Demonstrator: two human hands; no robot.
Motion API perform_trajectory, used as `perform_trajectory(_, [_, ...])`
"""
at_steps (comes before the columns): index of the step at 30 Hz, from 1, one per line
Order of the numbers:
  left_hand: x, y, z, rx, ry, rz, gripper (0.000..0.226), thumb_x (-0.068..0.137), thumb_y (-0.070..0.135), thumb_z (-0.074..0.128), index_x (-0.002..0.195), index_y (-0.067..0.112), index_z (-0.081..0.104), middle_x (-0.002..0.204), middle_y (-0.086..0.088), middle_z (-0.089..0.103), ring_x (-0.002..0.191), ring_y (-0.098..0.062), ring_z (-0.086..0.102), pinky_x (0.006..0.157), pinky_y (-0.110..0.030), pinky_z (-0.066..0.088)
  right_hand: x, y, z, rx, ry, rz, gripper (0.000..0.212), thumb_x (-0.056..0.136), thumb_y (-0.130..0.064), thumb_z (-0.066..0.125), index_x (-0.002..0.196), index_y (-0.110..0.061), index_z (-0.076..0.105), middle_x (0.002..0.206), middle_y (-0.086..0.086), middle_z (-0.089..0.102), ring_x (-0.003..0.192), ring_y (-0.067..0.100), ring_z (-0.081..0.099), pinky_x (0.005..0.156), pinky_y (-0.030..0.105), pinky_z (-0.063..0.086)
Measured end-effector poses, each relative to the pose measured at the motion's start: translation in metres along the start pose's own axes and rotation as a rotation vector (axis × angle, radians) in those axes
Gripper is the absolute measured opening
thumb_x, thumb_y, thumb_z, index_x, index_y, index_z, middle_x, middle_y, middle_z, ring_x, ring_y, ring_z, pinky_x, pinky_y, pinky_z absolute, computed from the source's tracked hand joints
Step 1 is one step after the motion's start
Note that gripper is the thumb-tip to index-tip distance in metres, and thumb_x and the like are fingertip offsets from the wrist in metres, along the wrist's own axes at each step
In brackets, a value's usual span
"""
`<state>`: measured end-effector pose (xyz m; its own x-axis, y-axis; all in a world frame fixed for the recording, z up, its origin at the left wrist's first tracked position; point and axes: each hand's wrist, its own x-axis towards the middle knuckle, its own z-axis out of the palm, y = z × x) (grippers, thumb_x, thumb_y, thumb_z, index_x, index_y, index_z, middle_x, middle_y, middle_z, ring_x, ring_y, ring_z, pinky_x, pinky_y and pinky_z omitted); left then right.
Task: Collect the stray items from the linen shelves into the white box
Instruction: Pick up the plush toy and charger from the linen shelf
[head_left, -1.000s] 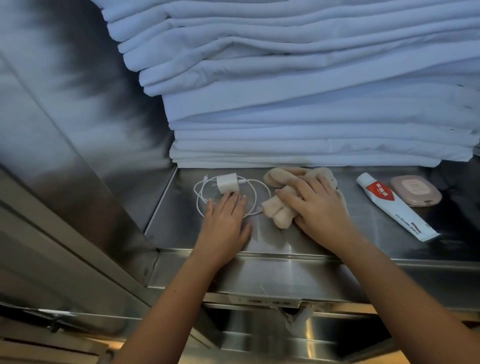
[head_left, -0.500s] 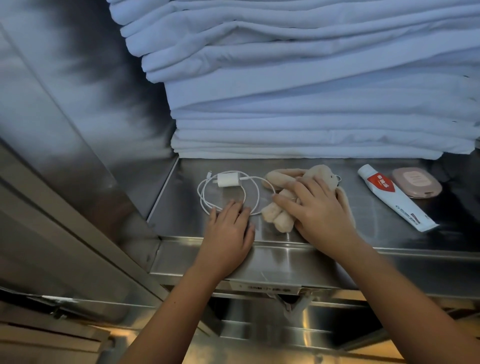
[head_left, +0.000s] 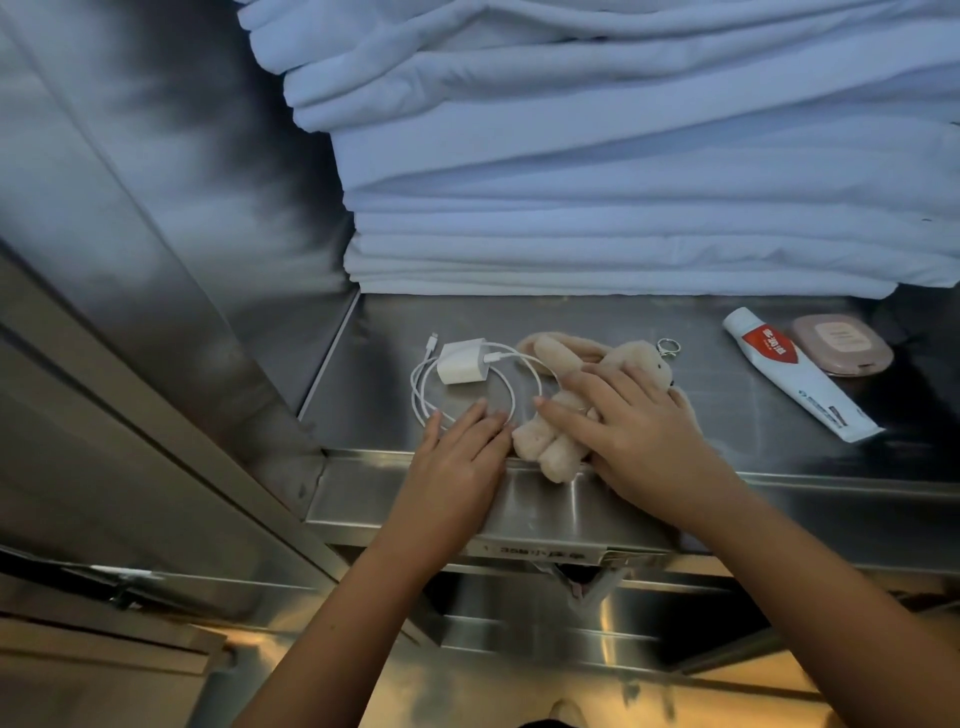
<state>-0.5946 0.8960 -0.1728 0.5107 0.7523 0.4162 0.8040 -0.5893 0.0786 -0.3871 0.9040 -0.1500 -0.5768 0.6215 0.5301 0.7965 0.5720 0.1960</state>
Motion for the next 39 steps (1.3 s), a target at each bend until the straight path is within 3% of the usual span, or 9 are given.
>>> perform_trajectory(3, [0.004, -0.010, -0.003, 0.030, -0.089, -0.035, 0.052, 0.074, 0.015, 0.076, 0.121, 0.001, 0.058, 0.128, -0.016, 0.057, 0.125, -0.035, 0.046, 0.099, -0.059, 0.032, 0.003, 0.007, -0.001, 0.014, -0.060, -0.015, 0.054, 0.069, -0.002, 0.071, 0.120, -0.016, 0.062, 0.120, 0.021, 0.059, 0.108, 0.038, 0.058, 0.088, 0.052, 0.045])
perform_trajectory(7, [0.008, -0.023, 0.001, 0.068, -0.237, -0.132, 0.063, 0.092, 0.040, 0.048, 0.144, 0.011, 0.027, 0.154, -0.004, 0.018, 0.144, -0.020, 0.005, 0.113, -0.041, -0.004, 0.007, 0.004, -0.002, 0.023, -0.118, 0.022, 0.051, 0.072, -0.004, 0.071, 0.121, -0.018, 0.062, 0.124, 0.021, 0.058, 0.110, 0.038, 0.057, 0.091, 0.056, 0.041])
perform_trajectory(10, [0.009, -0.019, -0.004, 0.104, -0.206, -0.064, 0.057, 0.077, 0.027, 0.072, 0.124, -0.001, 0.055, 0.135, -0.019, 0.050, 0.128, -0.036, 0.042, 0.105, -0.057, 0.025, 0.007, -0.003, -0.006, -0.033, -0.082, 0.040, 0.041, 0.080, -0.011, 0.042, 0.111, -0.019, 0.068, 0.108, 0.015, 0.065, 0.099, 0.033, 0.062, 0.082, 0.048, 0.049])
perform_trajectory(12, [0.008, -0.017, -0.003, 0.117, -0.095, -0.024, 0.056, 0.057, 0.020, 0.087, 0.102, -0.005, 0.068, 0.110, -0.022, 0.066, 0.104, -0.040, 0.061, 0.083, -0.063, 0.042, 0.005, -0.008, -0.009, -0.051, -0.072, 0.052, 0.043, 0.081, -0.014, 0.037, 0.108, -0.020, 0.069, 0.104, 0.012, 0.066, 0.096, 0.031, 0.062, 0.080, 0.045, 0.049])
perform_trajectory(14, [0.008, -0.015, -0.004, 0.107, -0.021, -0.014, 0.054, 0.050, 0.019, 0.090, 0.095, -0.003, 0.071, 0.102, -0.019, 0.069, 0.095, -0.037, 0.066, 0.076, -0.061, 0.047, 0.003, -0.010, -0.010, -0.087, -0.033, 0.068, 0.041, 0.081, -0.015, 0.038, 0.106, -0.022, 0.070, 0.101, 0.009, 0.067, 0.093, 0.029, 0.061, 0.078, 0.042, 0.046])
perform_trajectory(21, [-0.008, -0.014, 0.001, 0.027, 0.101, 0.069, 0.025, 0.066, 0.004, 0.071, 0.091, 0.002, 0.073, 0.100, -0.015, 0.070, 0.090, -0.029, 0.069, 0.074, -0.049, 0.054, -0.010, -0.008, -0.009, -0.011, 0.040, 0.089, 0.032, 0.089, -0.010, 0.043, 0.108, -0.013, 0.069, 0.103, 0.018, 0.065, 0.096, 0.037, 0.061, 0.090, 0.050, 0.045])
perform_trajectory(32, [0.011, -0.013, -0.004, 0.015, -0.066, 0.115, 0.052, 0.066, 0.014, 0.082, 0.112, -0.001, 0.064, 0.119, -0.017, 0.063, 0.106, -0.032, 0.062, 0.085, -0.054, 0.047, -0.013, -0.005, -0.005, -0.026, 0.025, 0.119, 0.033, 0.088, -0.012, 0.042, 0.110, -0.014, 0.068, 0.105, 0.017, 0.064, 0.099, 0.036, 0.059, 0.092, 0.048, 0.042])
perform_trajectory(35, [0.012, -0.012, 0.000, 0.043, -0.003, 0.163, 0.035, 0.075, 0.004, 0.064, 0.109, -0.003, 0.065, 0.115, -0.019, 0.064, 0.103, -0.032, 0.063, 0.083, -0.050, 0.050, -0.014, -0.005, -0.006, -0.039, 0.022, 0.120, 0.035, 0.087, -0.012, 0.042, 0.111, -0.015, 0.068, 0.105, 0.017, 0.064, 0.099, 0.035, 0.059, 0.091, 0.048, 0.043])
perform_trajectory(39, [0.017, -0.008, -0.008, 0.004, 0.097, 0.135, 0.036, 0.077, 0.005, 0.046, 0.103, -0.002, 0.068, 0.107, -0.017, 0.068, 0.094, -0.029, 0.068, 0.076, -0.042, 0.054, -0.011, -0.002, -0.011, -0.029, 0.018, 0.137, 0.036, 0.086, -0.014, 0.044, 0.115, -0.016, 0.066, 0.110, 0.016, 0.062, 0.104, 0.036, 0.057, 0.094, 0.049, 0.040])
